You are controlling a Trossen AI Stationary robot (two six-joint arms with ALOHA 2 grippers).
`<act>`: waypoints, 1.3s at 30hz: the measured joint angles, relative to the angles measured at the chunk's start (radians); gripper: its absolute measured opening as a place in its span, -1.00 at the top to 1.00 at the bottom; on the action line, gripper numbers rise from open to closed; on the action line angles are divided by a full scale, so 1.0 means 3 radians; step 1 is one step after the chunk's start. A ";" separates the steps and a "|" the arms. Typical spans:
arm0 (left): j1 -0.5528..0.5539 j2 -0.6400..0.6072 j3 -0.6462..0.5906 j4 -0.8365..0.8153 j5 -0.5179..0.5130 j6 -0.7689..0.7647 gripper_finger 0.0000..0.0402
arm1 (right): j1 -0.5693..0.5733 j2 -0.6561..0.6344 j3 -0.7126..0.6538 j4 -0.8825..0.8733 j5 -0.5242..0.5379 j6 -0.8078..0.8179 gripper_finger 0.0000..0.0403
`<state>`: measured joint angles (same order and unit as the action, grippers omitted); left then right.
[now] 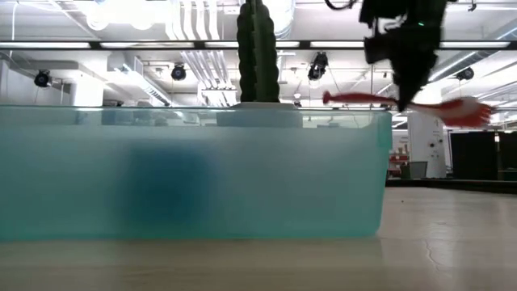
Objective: Pick & Place Kitchen Sink Supplies
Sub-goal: Put the red dish brush into the right transparent bin
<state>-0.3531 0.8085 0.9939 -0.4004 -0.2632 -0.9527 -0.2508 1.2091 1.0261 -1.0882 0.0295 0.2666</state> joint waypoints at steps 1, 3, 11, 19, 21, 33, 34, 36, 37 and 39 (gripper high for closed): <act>0.0000 0.0000 0.0000 0.0001 -0.0003 -0.0001 0.17 | -0.0050 0.0023 0.0099 0.0010 0.0071 -0.0012 0.77; -0.0001 0.0000 0.0000 0.0000 -0.0005 0.0000 0.17 | -0.0158 0.0092 0.0293 0.0027 0.0248 -0.0094 0.78; -0.0001 0.0000 0.0000 -0.0013 -0.0012 -0.0001 0.17 | -0.0611 0.0615 0.1221 0.0362 0.0518 -0.0645 0.77; -0.0004 0.0000 0.0000 -0.0074 -0.0013 0.0029 0.17 | -0.0838 0.1514 0.2165 0.0507 0.0492 -0.1055 0.76; -0.0004 0.0001 0.0000 -0.0100 -0.0013 -0.0008 0.17 | -0.0863 0.1742 0.2376 0.0497 0.0402 -0.1157 0.76; -0.0004 0.0001 0.0000 -0.0127 -0.0013 -0.0064 0.17 | -0.0975 0.2969 0.3378 -0.0138 0.0077 -0.1578 0.75; -0.0004 0.0001 0.0000 -0.0128 -0.0014 -0.0065 0.17 | -0.0979 0.3049 0.3435 -0.0191 0.0076 -0.1620 0.76; -0.0004 0.0003 0.0000 -0.0128 -0.0013 -0.0066 0.17 | -0.0979 0.3204 0.3547 -0.0316 0.0075 -0.1674 0.77; -0.0004 0.0001 0.0000 -0.0128 -0.0014 -0.0067 0.17 | -0.0983 0.3267 0.3596 -0.0364 0.0073 -0.1687 0.78; -0.0004 0.0002 0.0000 -0.0140 -0.0014 -0.0069 0.17 | -0.0985 0.3383 0.3678 -0.0460 0.0070 -0.1687 0.77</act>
<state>-0.3542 0.8092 0.9939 -0.4425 -0.2674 -0.9733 -0.5463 2.2240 2.1294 -1.2262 0.0503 -0.2396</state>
